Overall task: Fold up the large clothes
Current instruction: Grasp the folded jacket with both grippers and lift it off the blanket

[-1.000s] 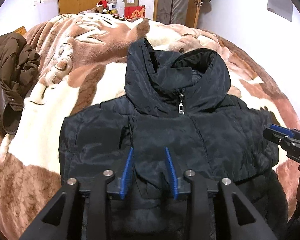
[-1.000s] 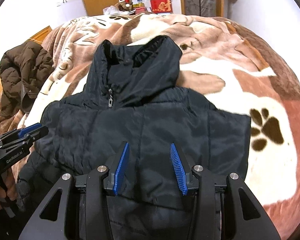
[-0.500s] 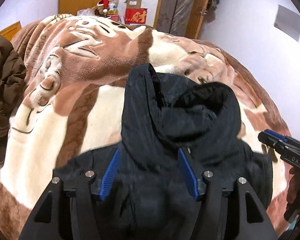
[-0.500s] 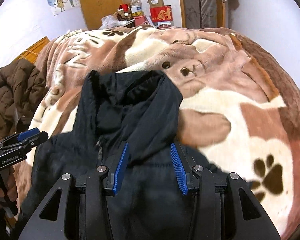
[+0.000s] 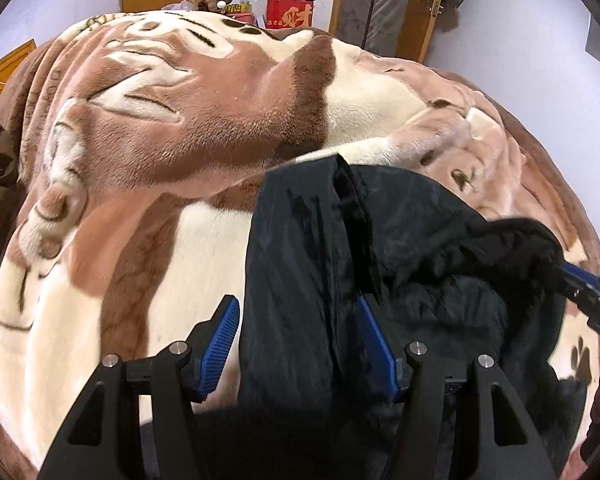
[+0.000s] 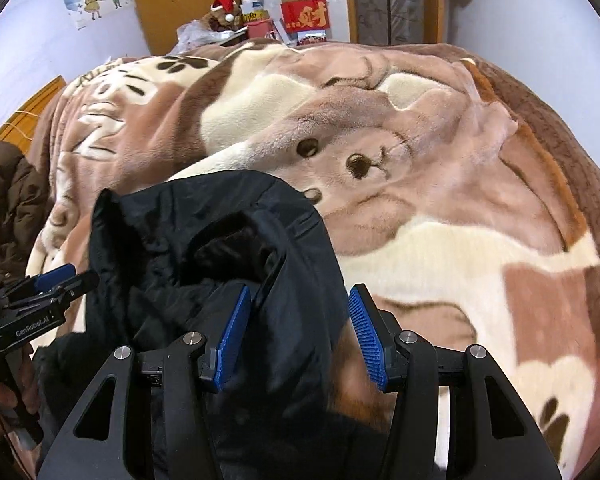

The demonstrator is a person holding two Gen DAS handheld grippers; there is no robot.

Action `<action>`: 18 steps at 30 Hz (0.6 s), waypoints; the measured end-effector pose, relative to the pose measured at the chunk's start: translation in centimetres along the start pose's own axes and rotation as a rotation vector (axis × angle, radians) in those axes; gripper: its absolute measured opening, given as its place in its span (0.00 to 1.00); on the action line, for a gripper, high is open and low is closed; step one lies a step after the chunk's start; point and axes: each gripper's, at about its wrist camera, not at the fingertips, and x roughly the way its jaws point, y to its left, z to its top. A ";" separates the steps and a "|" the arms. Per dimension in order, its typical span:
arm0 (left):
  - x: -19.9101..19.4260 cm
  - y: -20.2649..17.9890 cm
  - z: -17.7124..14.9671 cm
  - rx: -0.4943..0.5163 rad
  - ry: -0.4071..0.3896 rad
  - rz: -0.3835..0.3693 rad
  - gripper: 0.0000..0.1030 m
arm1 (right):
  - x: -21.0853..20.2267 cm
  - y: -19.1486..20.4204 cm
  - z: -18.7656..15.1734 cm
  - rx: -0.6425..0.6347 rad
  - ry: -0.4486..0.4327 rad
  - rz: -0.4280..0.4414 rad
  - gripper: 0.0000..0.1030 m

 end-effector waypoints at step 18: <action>-9.6 5.2 -3.7 -0.195 -0.170 -0.177 0.04 | -11.2 0.9 -6.2 0.022 -0.185 0.101 0.08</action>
